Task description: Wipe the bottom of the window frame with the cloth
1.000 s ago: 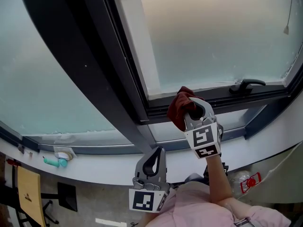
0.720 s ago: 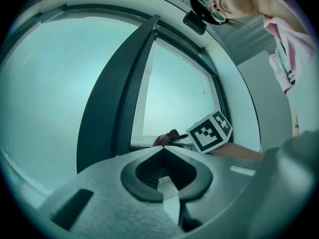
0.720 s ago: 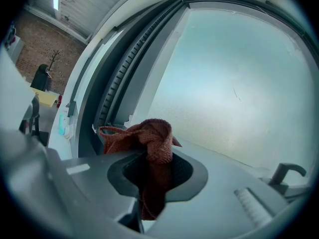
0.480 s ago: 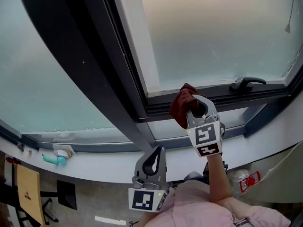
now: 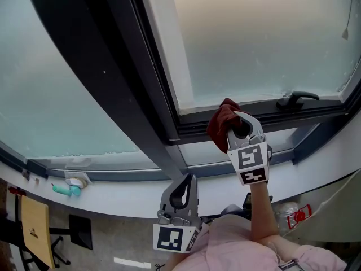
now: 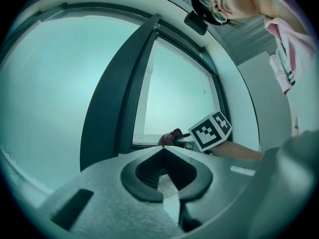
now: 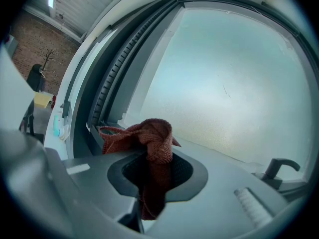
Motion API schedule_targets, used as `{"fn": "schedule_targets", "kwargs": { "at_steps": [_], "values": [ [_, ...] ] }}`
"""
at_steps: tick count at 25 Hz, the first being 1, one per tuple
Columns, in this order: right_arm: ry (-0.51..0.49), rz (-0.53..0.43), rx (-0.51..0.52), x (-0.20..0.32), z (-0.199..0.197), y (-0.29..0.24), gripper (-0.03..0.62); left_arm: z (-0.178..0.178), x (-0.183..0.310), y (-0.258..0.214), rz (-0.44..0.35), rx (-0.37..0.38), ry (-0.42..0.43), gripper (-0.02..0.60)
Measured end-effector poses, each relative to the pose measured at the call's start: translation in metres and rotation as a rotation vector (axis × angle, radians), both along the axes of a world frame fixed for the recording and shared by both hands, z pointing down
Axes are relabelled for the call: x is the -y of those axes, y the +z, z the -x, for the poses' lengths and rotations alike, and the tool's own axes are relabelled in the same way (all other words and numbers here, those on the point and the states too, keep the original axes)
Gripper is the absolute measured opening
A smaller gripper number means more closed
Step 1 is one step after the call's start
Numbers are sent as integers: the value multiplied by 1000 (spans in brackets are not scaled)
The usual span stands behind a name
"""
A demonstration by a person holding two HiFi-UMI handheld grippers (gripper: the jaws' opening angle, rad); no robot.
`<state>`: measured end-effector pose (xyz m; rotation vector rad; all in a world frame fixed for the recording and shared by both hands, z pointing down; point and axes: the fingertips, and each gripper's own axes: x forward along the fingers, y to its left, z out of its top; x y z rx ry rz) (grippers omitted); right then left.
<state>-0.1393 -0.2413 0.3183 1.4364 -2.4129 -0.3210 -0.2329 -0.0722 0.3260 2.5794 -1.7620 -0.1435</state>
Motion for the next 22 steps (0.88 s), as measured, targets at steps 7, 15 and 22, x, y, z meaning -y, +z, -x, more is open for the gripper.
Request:
{"fn": "schedule_targets", "kwargs": {
  "at_steps": [7,15,22],
  "values": [
    [7,13,13,2,-4,0,63,-2,4,-1,-7,-3,17,-5],
    [15,10,14,3,-5,0,62,-2,6,-1,-5,-2,33,-5],
    [46,5,12,4,-16,0,63,-2,6,-1,-1,-1,41,-5]
  ]
}}
